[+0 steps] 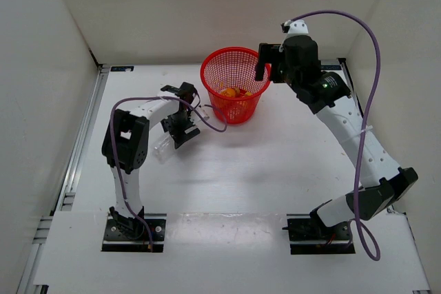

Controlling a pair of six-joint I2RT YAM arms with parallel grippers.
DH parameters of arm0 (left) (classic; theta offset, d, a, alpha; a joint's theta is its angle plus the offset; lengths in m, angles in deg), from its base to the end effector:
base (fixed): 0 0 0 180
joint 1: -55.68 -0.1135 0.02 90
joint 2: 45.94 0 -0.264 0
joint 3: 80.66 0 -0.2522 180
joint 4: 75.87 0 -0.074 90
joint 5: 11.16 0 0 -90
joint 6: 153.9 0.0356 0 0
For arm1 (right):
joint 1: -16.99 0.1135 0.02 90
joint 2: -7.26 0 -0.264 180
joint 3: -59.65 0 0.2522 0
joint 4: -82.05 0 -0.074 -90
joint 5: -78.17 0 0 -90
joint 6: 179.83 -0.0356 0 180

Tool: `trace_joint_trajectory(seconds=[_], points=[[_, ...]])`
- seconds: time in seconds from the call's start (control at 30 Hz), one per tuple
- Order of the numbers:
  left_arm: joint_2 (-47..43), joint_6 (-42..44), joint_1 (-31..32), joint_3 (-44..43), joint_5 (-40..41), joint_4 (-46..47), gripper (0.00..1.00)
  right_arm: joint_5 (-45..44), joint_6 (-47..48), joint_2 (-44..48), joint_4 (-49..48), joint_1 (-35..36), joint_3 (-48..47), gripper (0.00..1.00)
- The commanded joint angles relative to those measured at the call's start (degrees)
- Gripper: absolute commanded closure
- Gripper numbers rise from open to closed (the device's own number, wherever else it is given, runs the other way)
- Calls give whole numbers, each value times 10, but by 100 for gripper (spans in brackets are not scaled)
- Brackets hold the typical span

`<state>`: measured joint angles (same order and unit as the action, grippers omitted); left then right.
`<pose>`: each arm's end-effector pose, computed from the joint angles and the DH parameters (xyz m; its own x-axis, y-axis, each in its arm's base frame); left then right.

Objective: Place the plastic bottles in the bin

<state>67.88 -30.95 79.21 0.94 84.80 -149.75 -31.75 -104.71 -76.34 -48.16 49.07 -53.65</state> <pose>0.3417 -0.1448 0.1786 -0.5540 0.8312 0.0462 0.8309 0.5485 0.0938 0.2696 0.1547 0.4639 -0.3399 0.0719 -0.9377 -0.1458 0.9810 0.1281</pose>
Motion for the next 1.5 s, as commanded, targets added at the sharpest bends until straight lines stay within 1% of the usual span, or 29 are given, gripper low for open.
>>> trace_joint_trajectory(seconds=[0.0, 0.07, 0.1, 0.13, 0.2, 0.23, 0.3, 0.4, 0.5, 0.53, 0.57, 0.6, 0.63, 0.7, 0.73, 0.77, 0.83, 0.87, 0.93, 0.97, 1.07, 1.13, 1.17, 1.27, 1.3, 1.37, 1.43, 1.47], points=[[-11, -14, -16, 4, -16, 25, 19, -12, -9, 24, -24, -10, 5, 2], [-11, -19, -26, -8, -47, 11, 38, -12, -9, 31, -30, -10, 5, 1], [-25, -19, -35, -16, -56, -7, 57, -12, -9, 37, -30, -17, 5, 1], [-34, -19, -35, -16, -63, -16, 66, -6, -9, 37, -30, -17, 5, 1], [-54, -19, -49, -10, -74, -30, 78, -6, -15, 42, -30, -22, 5, 1], [-78, -19, -49, -3, -74, -35, 90, -6, -20, 42, -30, -29, 5, 1], [-102, -19, -71, 12, -74, -35, 90, -6, -26, 48, -35, -29, 5, 1], [-141, -19, -90, 3, -79, -60, 90, -6, -31, 54, -35, -34, 16, 1], [-166, -31, -113, -81, -69, -71, 90, -6, -37, 74, -35, -47, 39, 1], [-172, -40, -120, -141, -62, -61, 90, -6, -42, 79, -35, -53, 47, 1], [-172, -48, -120, -175, -53, -49, 90, -13, -51, 84, -35, -53, 56, 1], [-172, -57, -120, -208, -33, -34, 90, -13, -56, 95, -35, -60, 76, 1], [-178, -79, -111, -264, -20, 16, 90, -23, -61, 101, -35, -60, 87, 1], [-192, -88, -92, -289, 5, 95, 90, -31, -77, 119, -35, -66, 122, 1], [-197, -93, -66, -289, 13, 138, 90, -36, -88, 126, -35, -66, 134, 1], [-197, -93, -53, -305, 7, 203, 90, -36, -88, 132, -35, -66, 145, 1], [-172, -93, -26, -348, -33, 228, 87, -42, -103, 150, -35, -66, 174, 1], [-128, -104, -5, -410, -44, 228, 86, -42, -103, 163, -35, -66, 183, 1], [-78, -128, 20, -474, -59, 228, 86, -59, -117, 177, -29, -66, 208, 1], [-31, -128, 28, -528, -70, 234, 86, -65, -117, 191, -29, -66, 215, 1], [37, -133, 62, -581, -82, 247, 84, -82, -129, 220, -15, -66, 233, 1], [55, -133, 79, -581, -82, 255, 79, -93, -142, 242, -1, -66, 241, 1], [61, -122, 94, -571, -82, 255, 76, -102, -142, 249, 8, -66, 249, 1], [67, -116, 106, -524, -61, 255, 67, -114, -142, 274, 25, -66, 255, 1], [58, -116, 106, -496, -61, 255, 61, -114, -142, 280, 25, -66, 262, 1], [47, -116, 106, -472, -61, 255, 42, -119, -142, 292, 31, -66, 269, 1], [29, -121, 111, -440, -61, 255, 27, -119, -137, 292, 36, -66, 269, 1], [23, -121, 111, -432, -61, 255, 16, -119, -137, 292, 36, -66, 269, 1]])
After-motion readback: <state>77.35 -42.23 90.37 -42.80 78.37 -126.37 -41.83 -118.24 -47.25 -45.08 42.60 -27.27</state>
